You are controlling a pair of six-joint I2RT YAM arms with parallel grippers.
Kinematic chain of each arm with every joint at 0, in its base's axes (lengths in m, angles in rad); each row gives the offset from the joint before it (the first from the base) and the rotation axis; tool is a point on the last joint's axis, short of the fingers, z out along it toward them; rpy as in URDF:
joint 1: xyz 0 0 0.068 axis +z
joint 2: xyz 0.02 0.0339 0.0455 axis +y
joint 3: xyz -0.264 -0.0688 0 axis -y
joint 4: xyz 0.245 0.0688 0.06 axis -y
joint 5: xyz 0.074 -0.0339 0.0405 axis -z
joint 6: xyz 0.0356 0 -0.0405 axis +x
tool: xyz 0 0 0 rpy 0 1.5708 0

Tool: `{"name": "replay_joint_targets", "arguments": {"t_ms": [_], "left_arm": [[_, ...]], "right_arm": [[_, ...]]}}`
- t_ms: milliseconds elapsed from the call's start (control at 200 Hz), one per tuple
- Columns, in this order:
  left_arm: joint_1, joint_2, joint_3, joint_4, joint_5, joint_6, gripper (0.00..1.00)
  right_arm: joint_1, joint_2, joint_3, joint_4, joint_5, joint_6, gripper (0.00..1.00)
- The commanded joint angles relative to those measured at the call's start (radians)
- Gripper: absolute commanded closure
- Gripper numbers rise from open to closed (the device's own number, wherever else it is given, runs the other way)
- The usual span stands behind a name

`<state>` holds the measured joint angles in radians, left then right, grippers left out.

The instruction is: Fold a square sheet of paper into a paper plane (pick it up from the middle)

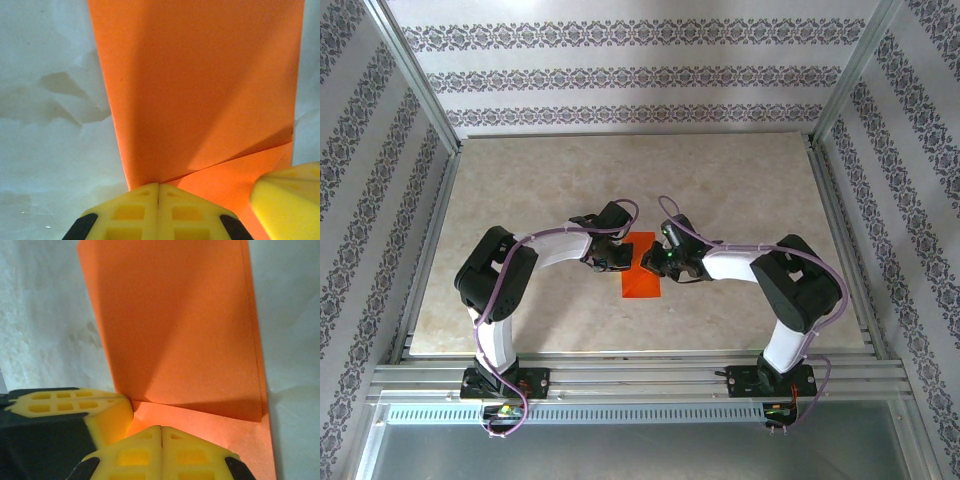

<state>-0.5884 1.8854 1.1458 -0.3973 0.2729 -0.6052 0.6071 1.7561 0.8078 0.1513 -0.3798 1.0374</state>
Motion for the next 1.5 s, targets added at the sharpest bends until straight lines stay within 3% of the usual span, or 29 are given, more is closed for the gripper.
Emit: {"name": "replay_joint_targets", "arguments": {"t_ms": [0,410,530,650,969,1159,1499], "left_arm": [[0.004,0.081,-0.039,-0.107,-0.106,0.027,1.00],[0.006,-0.041,0.013,-0.128,-0.069,0.000,1.00],[0.006,-0.142,-0.033,-0.050,-0.004,-0.074,0.88],[0.003,-0.193,-0.110,0.049,0.093,-0.154,0.87],[-0.028,-0.137,-0.159,0.117,0.210,-0.203,0.99],[-0.034,-0.101,-0.155,0.187,0.256,-0.230,1.00],[-0.044,-0.042,-0.159,0.177,0.224,-0.224,1.00]], "right_arm": [[0.005,0.026,-0.001,0.018,-0.030,0.024,1.00],[-0.002,0.084,-0.029,-0.056,0.015,0.038,1.00],[-0.007,0.092,-0.027,-0.079,0.020,0.036,1.00],[-0.010,0.096,-0.022,-0.097,0.018,0.031,1.00],[-0.013,0.117,-0.001,-0.128,-0.001,0.027,1.00],[-0.013,0.123,0.003,-0.133,-0.004,0.029,1.00],[-0.013,0.130,0.001,-0.145,-0.002,0.031,1.00]]}}
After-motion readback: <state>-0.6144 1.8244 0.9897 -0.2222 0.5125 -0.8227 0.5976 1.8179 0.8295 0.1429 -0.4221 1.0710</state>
